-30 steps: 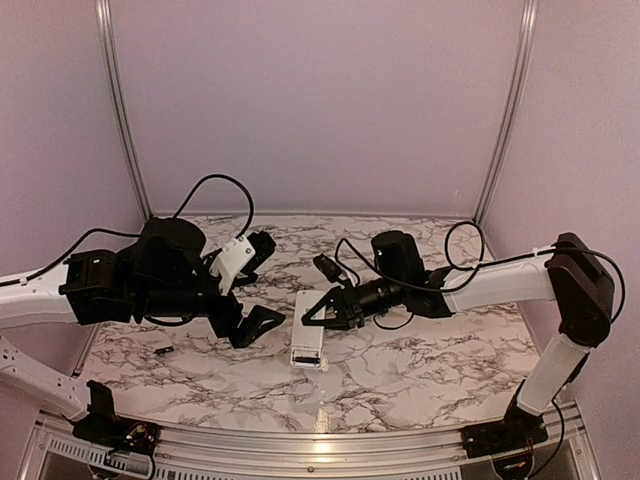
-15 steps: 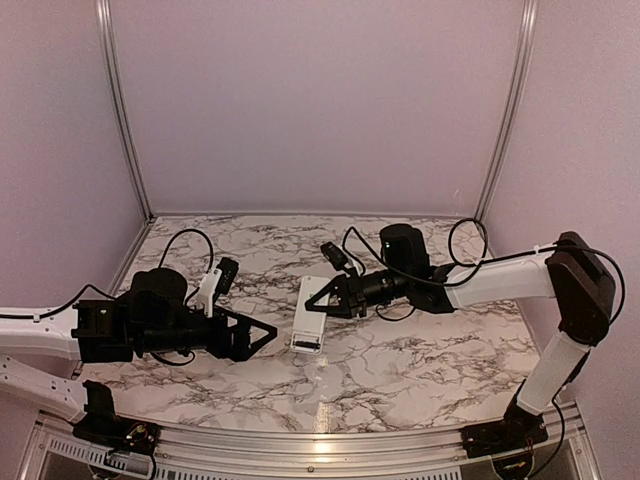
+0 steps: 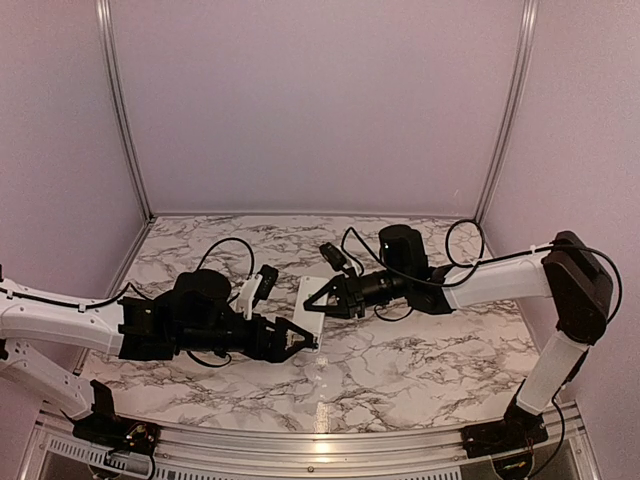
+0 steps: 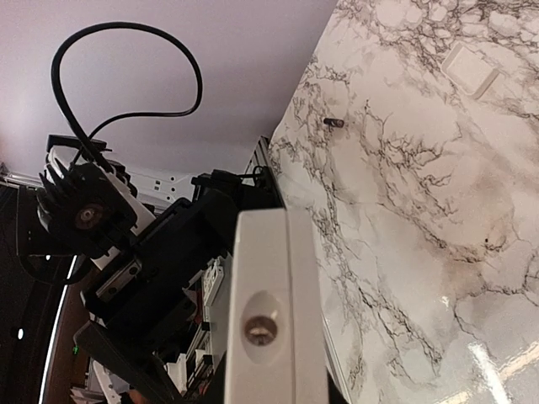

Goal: Load the batteries into the remote control
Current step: Load the battery cover into the battery compartment.

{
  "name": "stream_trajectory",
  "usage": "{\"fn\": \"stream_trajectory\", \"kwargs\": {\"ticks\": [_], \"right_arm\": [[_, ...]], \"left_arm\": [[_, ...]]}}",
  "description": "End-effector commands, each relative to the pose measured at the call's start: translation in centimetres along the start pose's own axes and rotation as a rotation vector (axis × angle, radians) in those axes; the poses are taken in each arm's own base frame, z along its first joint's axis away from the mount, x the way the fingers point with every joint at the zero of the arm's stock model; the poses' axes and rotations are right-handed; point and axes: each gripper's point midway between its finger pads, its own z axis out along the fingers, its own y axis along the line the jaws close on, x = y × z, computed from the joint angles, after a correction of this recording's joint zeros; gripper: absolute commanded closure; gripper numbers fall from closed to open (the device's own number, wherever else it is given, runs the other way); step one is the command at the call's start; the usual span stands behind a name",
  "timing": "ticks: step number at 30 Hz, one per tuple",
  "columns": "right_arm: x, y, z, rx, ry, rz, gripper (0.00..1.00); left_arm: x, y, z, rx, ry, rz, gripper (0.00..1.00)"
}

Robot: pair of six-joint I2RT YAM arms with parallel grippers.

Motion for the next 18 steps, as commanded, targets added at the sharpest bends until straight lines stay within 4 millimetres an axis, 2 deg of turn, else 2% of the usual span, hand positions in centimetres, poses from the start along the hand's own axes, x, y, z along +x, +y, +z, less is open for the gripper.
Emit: {"fn": "stream_trajectory", "kwargs": {"ticks": [1, 7, 18], "right_arm": [[-0.3, 0.8, 0.6, -0.026, 0.006, -0.026, 1.00], [-0.1, 0.7, 0.6, -0.021, 0.008, -0.022, 1.00], [-0.1, 0.7, 0.5, -0.018, 0.008, -0.024, 1.00]], "left_arm": [[-0.7, -2.4, 0.7, 0.073, -0.003, 0.017, 0.08], [-0.1, -2.8, 1.7, 0.066, 0.027, 0.037, 0.13], [0.0, -2.7, 2.1, 0.047, 0.036, 0.054, 0.21]]}}
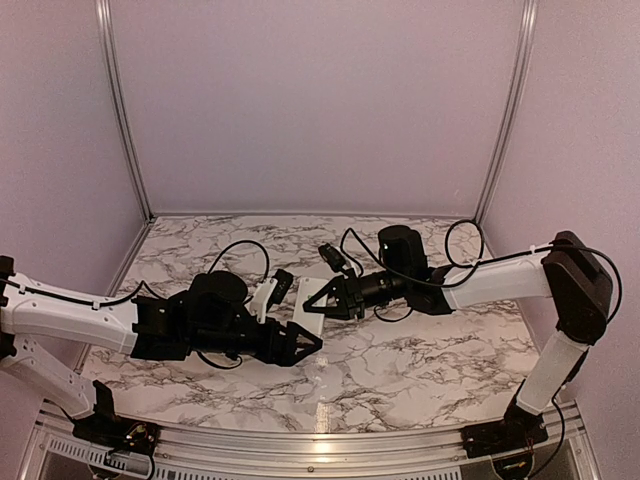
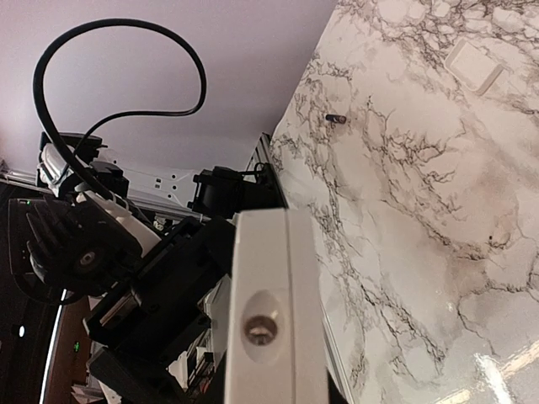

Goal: Load the batteries into the remote control
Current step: Load the battery cover into the battery compartment.

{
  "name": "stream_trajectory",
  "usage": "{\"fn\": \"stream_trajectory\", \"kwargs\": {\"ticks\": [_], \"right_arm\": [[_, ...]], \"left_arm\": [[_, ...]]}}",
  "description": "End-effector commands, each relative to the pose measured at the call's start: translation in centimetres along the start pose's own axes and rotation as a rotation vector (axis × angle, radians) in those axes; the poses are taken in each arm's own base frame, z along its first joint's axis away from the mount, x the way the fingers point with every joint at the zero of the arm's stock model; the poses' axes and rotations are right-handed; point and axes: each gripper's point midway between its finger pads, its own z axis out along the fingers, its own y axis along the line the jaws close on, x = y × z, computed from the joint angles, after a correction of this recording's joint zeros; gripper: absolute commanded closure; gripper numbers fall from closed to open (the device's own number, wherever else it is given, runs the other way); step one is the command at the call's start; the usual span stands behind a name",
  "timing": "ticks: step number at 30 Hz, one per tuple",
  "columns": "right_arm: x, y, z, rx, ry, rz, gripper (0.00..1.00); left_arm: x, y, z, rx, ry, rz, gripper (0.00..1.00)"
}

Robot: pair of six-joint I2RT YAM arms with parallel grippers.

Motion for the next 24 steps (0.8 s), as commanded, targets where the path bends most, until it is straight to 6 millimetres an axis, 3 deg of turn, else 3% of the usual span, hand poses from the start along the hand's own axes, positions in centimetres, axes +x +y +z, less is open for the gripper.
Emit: {"fn": "stream_trajectory", "kwargs": {"ticks": [1, 13, 24], "right_arm": [[-0.37, 0.64, 0.37, -0.015, -0.002, -0.025, 1.00], [-0.28, 0.48, 0.37, -0.012, -0.001, -0.024, 1.00], [-0.22, 0.49, 0.34, -0.013, 0.000, -0.026, 1.00]], "left_arm": [[-0.97, -1.44, 0.19, 0.028, -0.015, 0.032, 0.21], [-1.04, -1.56, 0.53, 0.024, -0.009, 0.040, 0.30], [-0.71, -1.62, 0.94, 0.013, 0.012, 0.056, 0.31]]}}
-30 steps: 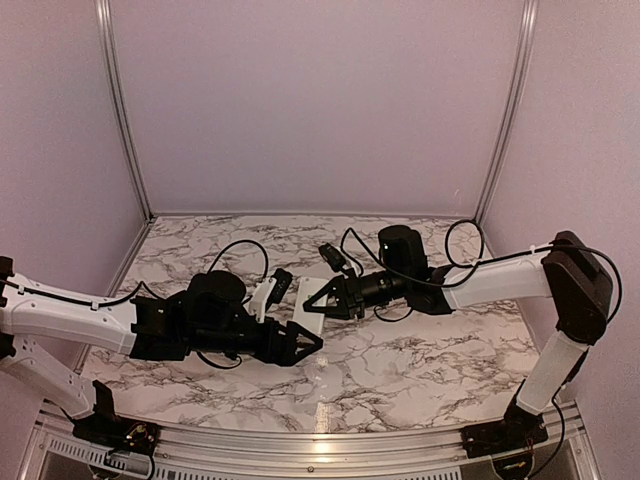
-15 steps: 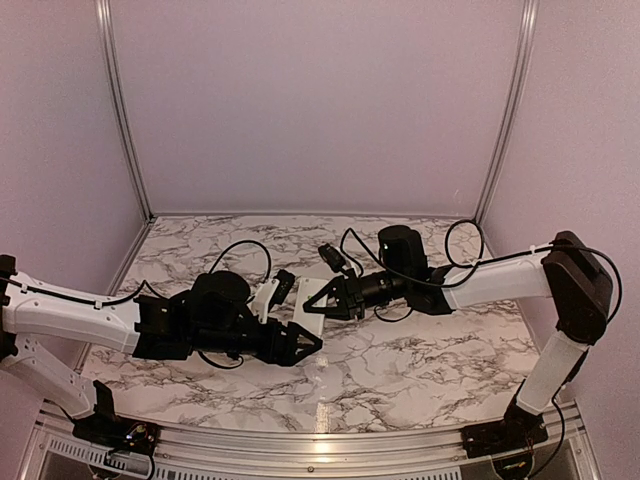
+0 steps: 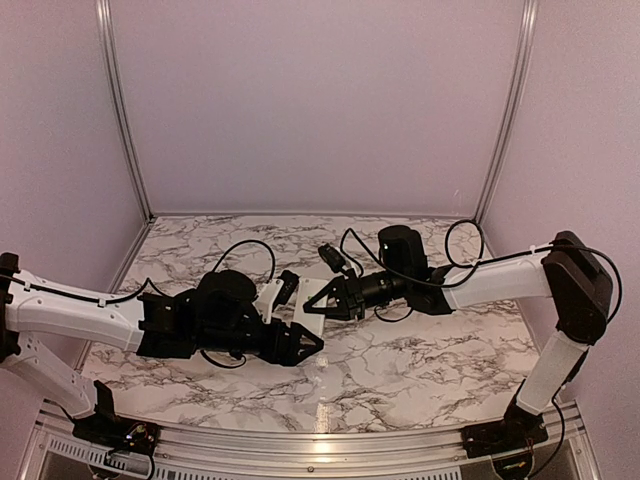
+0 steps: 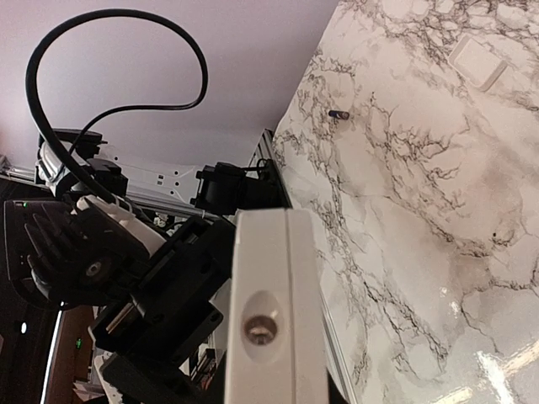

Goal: Load the batteries into the remote control
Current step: Load the battery cover into the battery compartment.

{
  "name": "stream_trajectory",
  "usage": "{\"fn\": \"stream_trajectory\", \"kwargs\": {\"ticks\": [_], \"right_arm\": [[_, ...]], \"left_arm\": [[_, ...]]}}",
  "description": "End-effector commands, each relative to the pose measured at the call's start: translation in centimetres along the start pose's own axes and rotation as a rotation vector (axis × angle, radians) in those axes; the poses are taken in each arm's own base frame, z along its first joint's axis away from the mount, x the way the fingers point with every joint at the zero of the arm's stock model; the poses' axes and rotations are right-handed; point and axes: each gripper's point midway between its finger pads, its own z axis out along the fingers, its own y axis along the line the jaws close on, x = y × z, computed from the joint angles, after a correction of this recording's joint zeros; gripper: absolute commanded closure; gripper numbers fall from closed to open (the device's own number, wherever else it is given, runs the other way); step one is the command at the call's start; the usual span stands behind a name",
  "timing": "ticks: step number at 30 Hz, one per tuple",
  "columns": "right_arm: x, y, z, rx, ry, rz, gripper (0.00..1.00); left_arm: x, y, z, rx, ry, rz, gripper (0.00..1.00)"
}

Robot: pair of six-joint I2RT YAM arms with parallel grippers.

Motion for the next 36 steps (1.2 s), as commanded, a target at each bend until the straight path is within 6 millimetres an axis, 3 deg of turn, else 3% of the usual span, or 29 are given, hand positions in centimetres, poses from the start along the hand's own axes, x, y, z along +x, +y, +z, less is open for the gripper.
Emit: {"fn": "stream_trajectory", "kwargs": {"ticks": [1, 18, 24, 36], "right_arm": [[-0.4, 0.4, 0.3, -0.005, -0.012, -0.028, 1.00], [-0.7, 1.0, 0.1, -0.015, -0.017, -0.043, 1.00], [-0.8, 1.2, 0.0, -0.019, -0.018, -0.050, 1.00], [-1.0, 1.2, 0.0, -0.008, -0.021, -0.054, 1.00]], "left_arm": [[-0.9, -1.8, 0.1, 0.044, -0.014, 0.036, 0.32], [-0.5, -1.9, -0.5, 0.067, -0.017, 0.040, 0.51], [-0.8, -2.9, -1.1, 0.113, -0.024, 0.049, 0.38], [-1.6, -3.7, -1.3, 0.148, -0.049, 0.019, 0.28]]}}
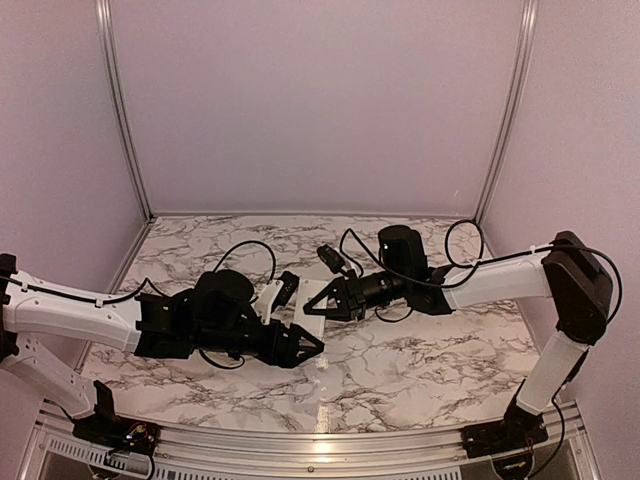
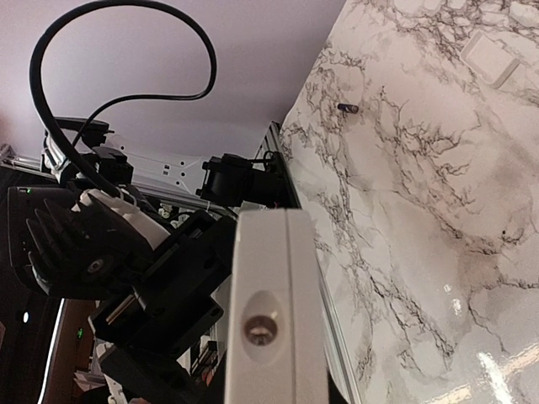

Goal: Load the batteries into the remote control
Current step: Load the battery cover into the battery compartment.

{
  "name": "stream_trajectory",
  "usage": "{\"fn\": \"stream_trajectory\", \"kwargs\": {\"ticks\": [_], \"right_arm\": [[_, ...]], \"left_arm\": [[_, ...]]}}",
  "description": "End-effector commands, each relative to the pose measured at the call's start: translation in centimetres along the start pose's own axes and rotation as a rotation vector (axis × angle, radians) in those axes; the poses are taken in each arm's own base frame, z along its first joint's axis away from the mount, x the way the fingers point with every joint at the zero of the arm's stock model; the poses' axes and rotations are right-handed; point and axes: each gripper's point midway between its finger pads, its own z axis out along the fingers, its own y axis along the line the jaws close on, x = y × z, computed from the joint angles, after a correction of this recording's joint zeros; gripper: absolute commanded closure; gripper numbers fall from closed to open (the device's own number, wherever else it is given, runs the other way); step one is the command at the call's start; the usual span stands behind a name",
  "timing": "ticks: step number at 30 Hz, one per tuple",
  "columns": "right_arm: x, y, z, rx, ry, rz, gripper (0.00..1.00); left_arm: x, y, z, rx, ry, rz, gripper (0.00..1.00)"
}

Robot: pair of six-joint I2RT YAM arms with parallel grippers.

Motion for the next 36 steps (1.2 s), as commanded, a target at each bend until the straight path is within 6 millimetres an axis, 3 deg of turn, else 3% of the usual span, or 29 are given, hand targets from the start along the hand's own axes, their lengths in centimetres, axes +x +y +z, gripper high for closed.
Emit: {"fn": "stream_trajectory", "kwargs": {"ticks": [1, 14, 36], "right_arm": [[-1.2, 0.9, 0.0, 0.006, -0.034, -0.038, 1.00], [-1.1, 0.6, 0.0, 0.016, -0.031, -0.031, 1.00], [-1.3, 0.9, -0.2, 0.012, -0.032, -0.041, 1.00]], "left_arm": [[-1.9, -3.2, -0.9, 0.118, -0.062, 0.024, 0.28], [-1.7, -2.6, -0.1, 0.086, -0.045, 0.027, 0.31], [-0.9, -1.7, -0.8, 0.078, -0.036, 0.023, 0.48]]}}
